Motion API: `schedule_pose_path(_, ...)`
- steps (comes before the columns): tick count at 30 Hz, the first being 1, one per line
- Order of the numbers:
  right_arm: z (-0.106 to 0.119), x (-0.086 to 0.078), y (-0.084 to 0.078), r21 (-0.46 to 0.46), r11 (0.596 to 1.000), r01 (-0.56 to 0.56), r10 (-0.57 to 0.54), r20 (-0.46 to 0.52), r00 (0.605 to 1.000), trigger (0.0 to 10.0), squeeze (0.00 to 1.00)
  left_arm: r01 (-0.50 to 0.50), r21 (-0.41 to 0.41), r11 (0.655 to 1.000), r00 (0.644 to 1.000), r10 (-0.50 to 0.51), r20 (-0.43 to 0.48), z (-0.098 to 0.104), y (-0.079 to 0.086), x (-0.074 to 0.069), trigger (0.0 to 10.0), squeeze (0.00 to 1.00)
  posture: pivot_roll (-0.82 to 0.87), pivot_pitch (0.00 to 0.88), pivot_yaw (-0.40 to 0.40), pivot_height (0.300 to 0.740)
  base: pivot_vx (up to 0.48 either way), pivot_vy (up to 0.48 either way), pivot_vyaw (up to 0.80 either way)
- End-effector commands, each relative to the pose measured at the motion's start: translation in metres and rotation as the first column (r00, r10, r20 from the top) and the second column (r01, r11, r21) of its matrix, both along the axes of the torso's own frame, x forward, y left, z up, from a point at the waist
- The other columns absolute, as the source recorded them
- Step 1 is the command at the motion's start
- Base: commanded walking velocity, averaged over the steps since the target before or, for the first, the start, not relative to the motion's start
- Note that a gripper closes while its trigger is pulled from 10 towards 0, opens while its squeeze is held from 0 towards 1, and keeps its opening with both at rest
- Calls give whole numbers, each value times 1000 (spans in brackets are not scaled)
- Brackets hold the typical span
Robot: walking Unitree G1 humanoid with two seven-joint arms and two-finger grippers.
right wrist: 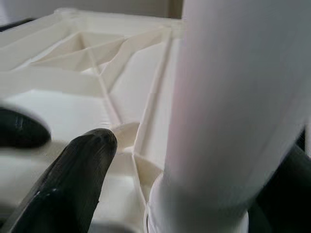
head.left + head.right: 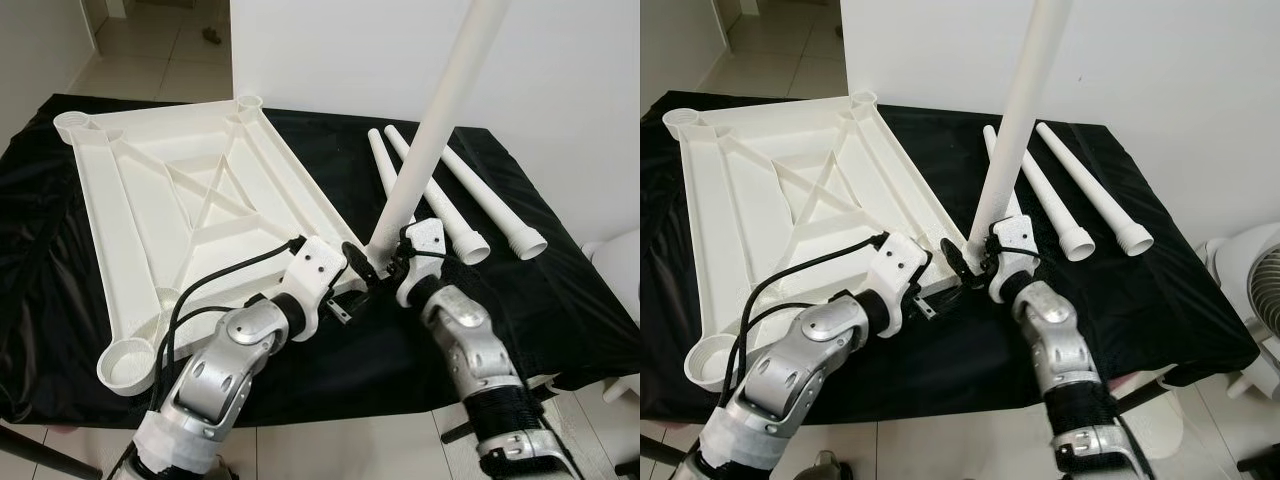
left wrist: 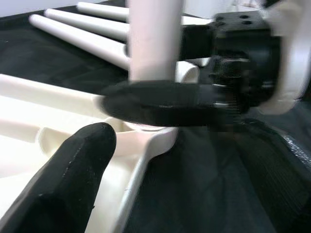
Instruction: Building children table
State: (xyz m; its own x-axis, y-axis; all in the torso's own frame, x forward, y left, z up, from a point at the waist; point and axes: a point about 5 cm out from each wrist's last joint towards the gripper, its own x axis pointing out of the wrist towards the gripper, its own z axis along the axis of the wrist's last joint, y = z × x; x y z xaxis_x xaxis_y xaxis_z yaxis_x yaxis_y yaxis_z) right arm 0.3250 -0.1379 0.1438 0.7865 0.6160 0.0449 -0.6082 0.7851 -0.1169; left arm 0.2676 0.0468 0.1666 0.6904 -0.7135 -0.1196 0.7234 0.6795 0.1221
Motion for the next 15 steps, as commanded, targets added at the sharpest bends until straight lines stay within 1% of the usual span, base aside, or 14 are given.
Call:
schedule_pose_path(1,-7,-1,-4,-23,999,-47,47,-22,999,10000,0,-35,10,999,999,35,11,3,5,2,10000,0,77,50,-94,740,0,0,0)
schedule_pose_path(3,-7,1,-6,-29,998,-58,57,-28,998,10000,0,-35,9,999,999,35,11,3,5,3,10000,0,77,50,-94,740,0,0,0)
schedule_pose_path(6,-11,8,-13,-85,993,-78,75,-38,996,10000,0,-26,8,1000,1000,26,8,3,4,3,10000,0,66,44,-87,740,0,0,0)
schedule_pose_path(9,-12,10,-15,-86,992,-88,85,-42,995,10000,0,-17,10,1000,1000,17,8,3,4,2,10000,0,60,40,-87,740,0,0,0)
schedule_pose_path(10,-12,11,-16,-97,991,-90,86,-37,996,510,0,-12,12,1000,1000,12,9,3,3,3,10000,0,60,36,-86,740,0,0,0)
schedule_pose_path(11,-12,11,-18,-94,991,-95,92,-33,995,0,0,-9,13,1000,1000,9,10,3,2,4,10000,0,61,32,-86,740,0,0,0)
schedule_pose_path(15,-14,12,-21,-96,991,-98,95,-31,995,0,0,-7,13,1000,1000,6,13,3,2,4,10000,0,64,29,-86,740,0,0,0)
